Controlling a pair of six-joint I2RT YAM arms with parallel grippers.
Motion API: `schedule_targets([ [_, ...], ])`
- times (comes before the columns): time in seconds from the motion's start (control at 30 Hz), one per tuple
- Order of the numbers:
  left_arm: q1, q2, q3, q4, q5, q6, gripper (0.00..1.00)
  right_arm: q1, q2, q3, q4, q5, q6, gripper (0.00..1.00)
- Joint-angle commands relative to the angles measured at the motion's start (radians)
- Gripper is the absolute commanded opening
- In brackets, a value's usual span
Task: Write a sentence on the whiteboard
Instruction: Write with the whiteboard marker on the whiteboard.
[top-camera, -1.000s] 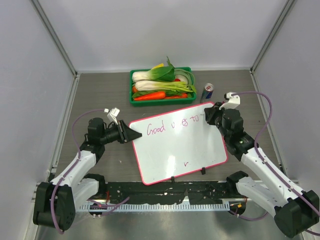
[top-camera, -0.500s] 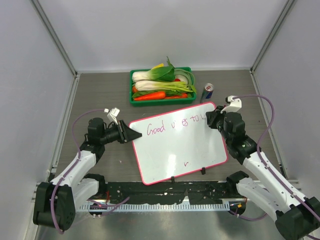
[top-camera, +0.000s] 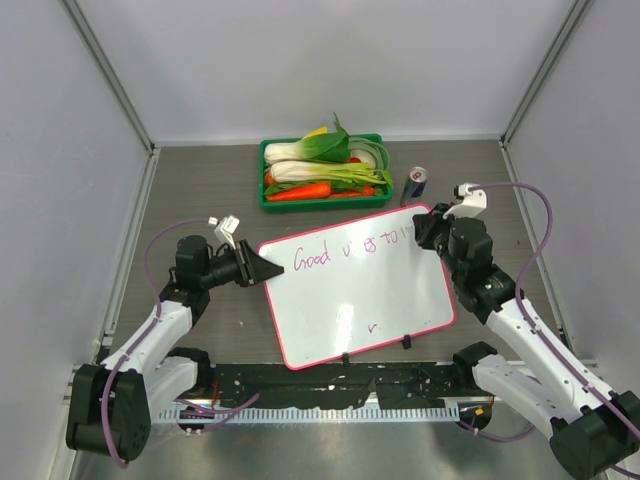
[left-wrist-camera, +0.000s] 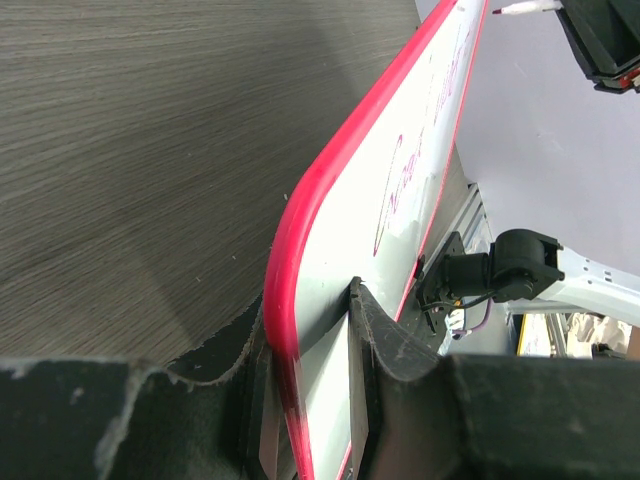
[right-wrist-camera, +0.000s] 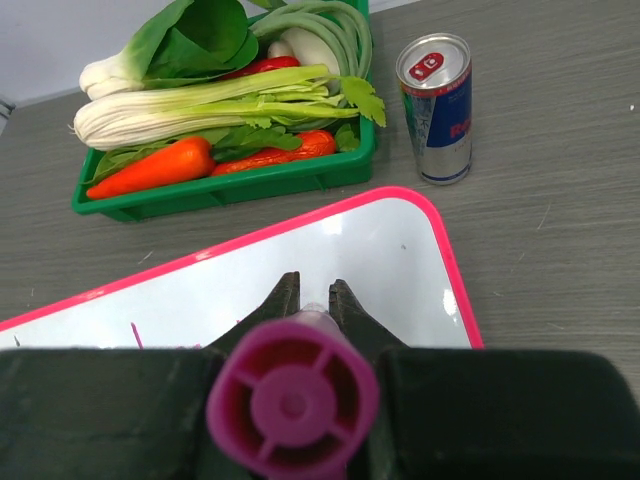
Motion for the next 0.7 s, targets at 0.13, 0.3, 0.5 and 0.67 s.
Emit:
schedule_targets([
  [0.13, 0.023, 0.011, -0.003, -0.04, -0.202, 0.155, 0.0, -0.003, 0.055, 0.051, 0.075, 0.041, -0.012, 0.01],
  [0.3, 0.021, 0.015, -0.002, -0.038, -0.202, 0.153, 0.0, -0.005, 0.069, 0.025, 0.075, 0.046, -0.014, 0.01],
  [0.5, 0.021, 0.02, -0.002, -0.038, -0.203, 0.155, 0.0, -0.005, 0.06, 0.008, 0.04, 0.033, -0.02, 0.02],
  [0.67, 0.023, 0.024, 0.0, -0.038, -0.202, 0.155, 0.0, -0.005, 0.051, -0.012, 0.006, 0.016, -0.023, 0.01],
])
